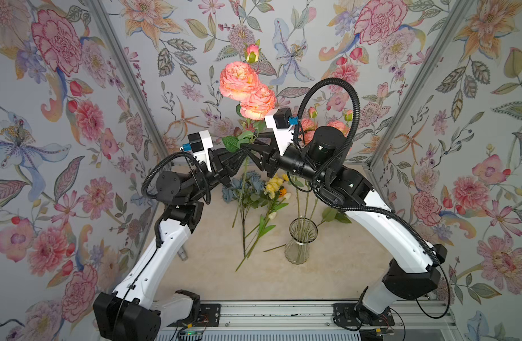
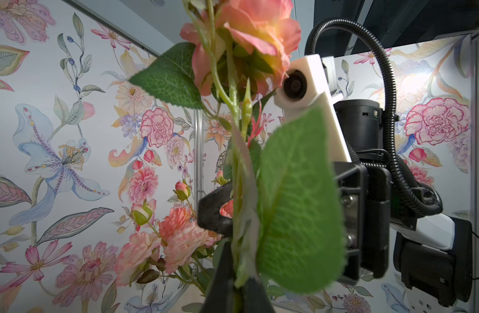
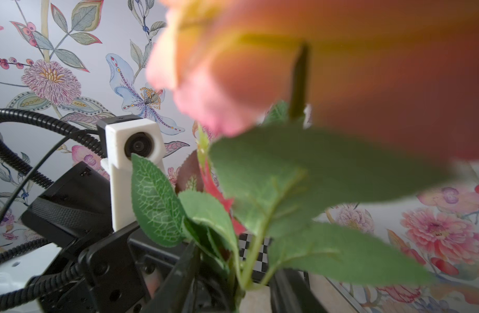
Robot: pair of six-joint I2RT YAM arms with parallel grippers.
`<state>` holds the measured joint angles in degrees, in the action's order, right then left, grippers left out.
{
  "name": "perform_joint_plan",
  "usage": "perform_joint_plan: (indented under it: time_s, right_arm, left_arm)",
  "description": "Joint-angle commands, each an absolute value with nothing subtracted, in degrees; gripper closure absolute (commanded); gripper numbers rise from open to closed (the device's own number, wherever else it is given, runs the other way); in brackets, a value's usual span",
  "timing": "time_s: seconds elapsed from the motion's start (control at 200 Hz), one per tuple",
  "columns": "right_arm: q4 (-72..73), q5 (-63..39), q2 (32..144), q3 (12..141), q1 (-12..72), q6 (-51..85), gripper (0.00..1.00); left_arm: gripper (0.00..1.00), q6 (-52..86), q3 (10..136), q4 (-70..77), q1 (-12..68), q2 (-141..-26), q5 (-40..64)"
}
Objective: Place the pink flowers into the vase
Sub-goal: Place the flower in the vase.
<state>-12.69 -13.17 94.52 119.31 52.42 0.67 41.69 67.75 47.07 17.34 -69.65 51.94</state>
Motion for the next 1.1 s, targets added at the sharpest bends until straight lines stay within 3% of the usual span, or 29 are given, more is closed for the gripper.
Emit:
perform_joint_plan:
  time_s: [0.0, 0.195, 0.315, 0.42, 0.445, 0.475, 0.49, 0.771, 1.096]
  right_arm:
    - [-11.9, -14.5, 95.8, 121.4, 51.8, 0.2, 0.66]
    - [-11.8, -15.7, 96.1, 122.0, 51.8, 0.4, 0.83]
    - [-11.9, -15.3, 95.6, 121.9, 51.9, 0.5, 0.94]
    - [-11.9, -13.9, 94.4, 121.0, 51.9, 0.4, 0.99]
    - [-11.9, -13.4, 94.0, 120.7, 51.9, 0.5, 0.99]
    - [-11.9, -12.8, 93.4, 120.2, 51.9, 0.5, 0.99]
    - [-11.9, -12.6, 93.1, 120.0, 51.9, 0.4, 1.0]
    - [-12.5, -7.6, 85.8, 115.6, 51.9, 0.2, 1.0]
    - [-22.0, 0.9, 75.1, 114.9, 52.1, 0.2, 1.0]
  left_arm:
    - [1.0, 46.4, 67.6, 56.1, 17.0, -70.3, 57.3]
    - [0.97, 51.1, 68.2, 61.9, 16.4, -72.6, 60.5]
    - [0.88, 54.3, 68.2, 65.0, 15.7, -73.7, 61.0]
    - [0.49, 55.9, 68.4, 66.5, 15.1, -74.3, 61.1]
    - [0.34, 55.9, 68.4, 66.5, 15.0, -74.3, 61.1]
    - [0.07, 55.9, 68.4, 66.4, 14.9, -74.5, 61.1]
    - [0.01, 56.0, 68.3, 66.4, 14.8, -74.4, 61.1]
    - [0.01, 53.4, 66.5, 61.1, 11.8, -73.9, 61.8]
    - [0.01, 35.0, 66.0, 35.9, 9.4, -71.0, 53.9]
